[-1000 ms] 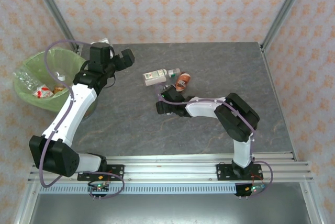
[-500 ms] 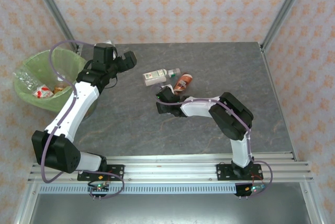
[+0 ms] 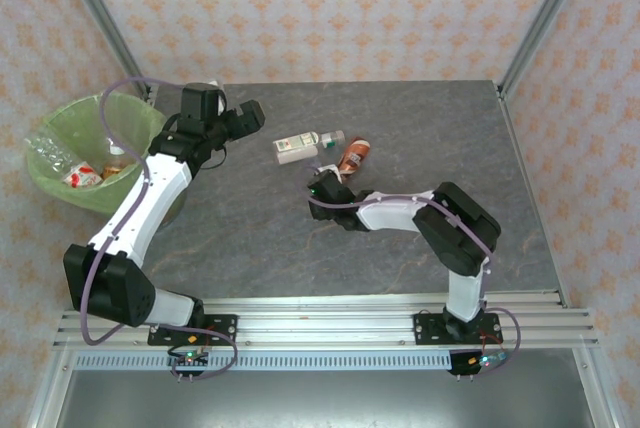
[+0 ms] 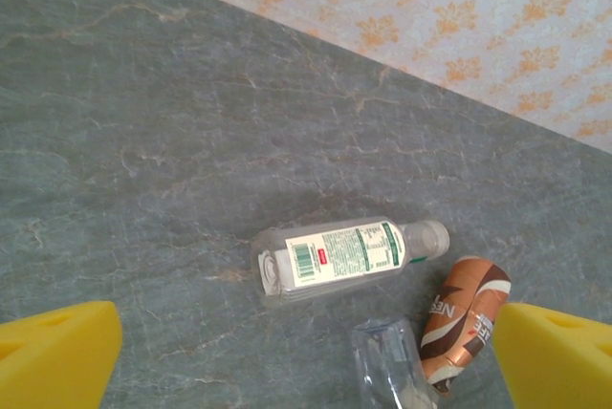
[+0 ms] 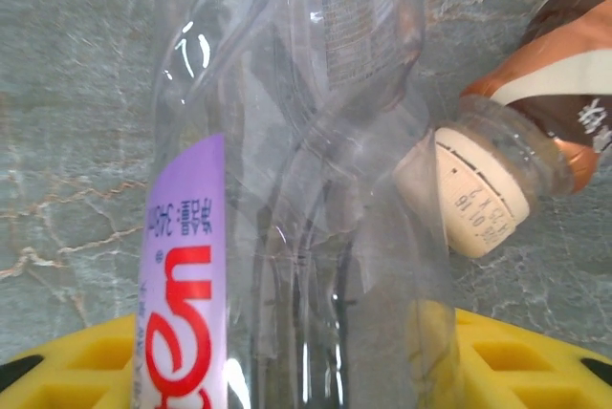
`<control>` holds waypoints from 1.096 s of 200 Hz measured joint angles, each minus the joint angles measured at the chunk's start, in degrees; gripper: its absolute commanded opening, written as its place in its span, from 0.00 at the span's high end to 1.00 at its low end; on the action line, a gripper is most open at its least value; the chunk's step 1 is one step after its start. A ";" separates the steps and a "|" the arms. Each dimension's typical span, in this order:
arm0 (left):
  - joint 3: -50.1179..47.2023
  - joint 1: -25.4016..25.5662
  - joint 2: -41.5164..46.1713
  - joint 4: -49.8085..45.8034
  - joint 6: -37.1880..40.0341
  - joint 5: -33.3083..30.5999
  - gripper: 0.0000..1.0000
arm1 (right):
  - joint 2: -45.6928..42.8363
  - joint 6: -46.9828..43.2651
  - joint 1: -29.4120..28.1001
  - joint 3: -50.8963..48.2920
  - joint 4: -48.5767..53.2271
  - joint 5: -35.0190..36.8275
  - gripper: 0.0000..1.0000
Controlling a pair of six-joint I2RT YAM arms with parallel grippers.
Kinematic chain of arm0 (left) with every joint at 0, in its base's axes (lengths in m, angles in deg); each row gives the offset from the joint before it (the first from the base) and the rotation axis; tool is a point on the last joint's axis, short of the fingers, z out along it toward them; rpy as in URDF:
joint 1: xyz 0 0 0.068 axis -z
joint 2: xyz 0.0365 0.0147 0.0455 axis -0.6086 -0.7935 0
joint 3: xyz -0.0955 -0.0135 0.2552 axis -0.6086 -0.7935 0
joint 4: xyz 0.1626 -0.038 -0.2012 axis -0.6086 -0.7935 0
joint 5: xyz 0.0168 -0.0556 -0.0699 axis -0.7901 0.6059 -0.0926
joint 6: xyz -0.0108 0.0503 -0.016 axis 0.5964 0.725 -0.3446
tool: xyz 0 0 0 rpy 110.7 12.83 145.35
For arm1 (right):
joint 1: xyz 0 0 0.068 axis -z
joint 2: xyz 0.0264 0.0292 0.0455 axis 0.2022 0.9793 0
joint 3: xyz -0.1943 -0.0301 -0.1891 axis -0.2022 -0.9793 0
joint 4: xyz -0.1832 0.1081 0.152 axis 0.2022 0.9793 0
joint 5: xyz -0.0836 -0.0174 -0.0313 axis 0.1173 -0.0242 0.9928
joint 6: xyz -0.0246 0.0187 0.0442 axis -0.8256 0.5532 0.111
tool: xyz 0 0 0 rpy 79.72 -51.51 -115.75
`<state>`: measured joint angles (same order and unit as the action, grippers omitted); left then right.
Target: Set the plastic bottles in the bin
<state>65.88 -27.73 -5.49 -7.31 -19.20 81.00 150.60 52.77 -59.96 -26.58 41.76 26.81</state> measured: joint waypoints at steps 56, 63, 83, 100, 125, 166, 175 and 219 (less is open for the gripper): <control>-2.25 0.00 -0.39 1.51 -0.42 5.88 0.00 | -6.08 0.04 0.00 -5.35 -5.97 0.39 0.57; -3.04 0.00 -0.39 2.45 -0.50 7.37 0.00 | -6.91 0.02 0.00 -6.08 -7.15 0.37 0.57; -4.87 0.00 -0.39 4.90 -1.31 11.23 0.00 | -8.55 0.02 0.00 -7.06 -8.98 0.31 0.57; -5.79 0.00 -0.39 6.54 -1.62 14.12 0.00 | -9.46 0.02 0.00 -7.17 -10.64 0.22 0.57; -6.99 0.00 -0.39 10.16 -2.67 18.86 0.00 | -10.12 0.42 0.00 -7.28 -12.92 -0.28 0.57; -9.68 0.00 -0.87 17.33 -6.19 26.67 0.00 | -11.91 1.68 0.00 -8.44 -17.07 -2.47 0.58; -10.08 0.02 -1.14 18.67 -6.93 27.85 0.00 | -12.15 1.88 0.00 -8.44 -17.59 -2.95 0.58; -10.71 2.03 -2.78 23.10 -8.96 31.28 0.00 | -13.22 3.37 0.00 -8.44 -20.94 -6.84 0.57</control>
<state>55.17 -25.69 -8.27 15.79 -28.16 112.27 137.38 56.13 -59.96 -35.01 20.83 19.97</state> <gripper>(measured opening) 0.999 0.545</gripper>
